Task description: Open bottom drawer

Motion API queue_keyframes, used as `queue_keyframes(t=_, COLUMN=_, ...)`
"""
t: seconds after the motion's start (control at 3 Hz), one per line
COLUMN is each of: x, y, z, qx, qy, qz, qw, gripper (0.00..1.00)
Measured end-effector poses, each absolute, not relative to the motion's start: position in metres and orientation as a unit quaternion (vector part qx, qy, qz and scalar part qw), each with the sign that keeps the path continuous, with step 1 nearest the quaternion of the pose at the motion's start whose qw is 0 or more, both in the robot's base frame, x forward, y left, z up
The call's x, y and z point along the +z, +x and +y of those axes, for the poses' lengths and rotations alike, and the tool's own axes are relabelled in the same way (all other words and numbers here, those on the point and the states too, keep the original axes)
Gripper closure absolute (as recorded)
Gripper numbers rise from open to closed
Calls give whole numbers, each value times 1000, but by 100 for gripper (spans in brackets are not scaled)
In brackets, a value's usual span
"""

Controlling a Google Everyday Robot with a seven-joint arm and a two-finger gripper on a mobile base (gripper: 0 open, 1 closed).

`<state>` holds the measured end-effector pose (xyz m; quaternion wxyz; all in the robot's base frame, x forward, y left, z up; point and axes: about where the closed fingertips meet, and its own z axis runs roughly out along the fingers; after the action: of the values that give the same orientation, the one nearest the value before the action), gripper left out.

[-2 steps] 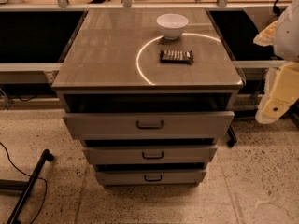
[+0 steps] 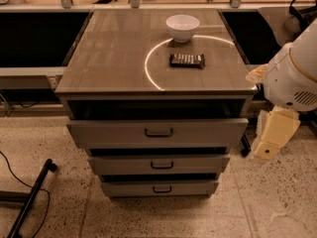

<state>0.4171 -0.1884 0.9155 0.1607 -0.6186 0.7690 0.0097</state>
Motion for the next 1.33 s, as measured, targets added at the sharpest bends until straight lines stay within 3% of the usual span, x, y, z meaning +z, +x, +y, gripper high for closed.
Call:
queue_keyframes(t=0.67, x=885, y=414, z=-189, qx=12, qy=-627, qz=765, qw=148, gripper=0)
queue_keyframes(t=1.33, x=749, y=392, z=-178, qx=81, qy=-670, qz=724, qw=145, gripper=0)
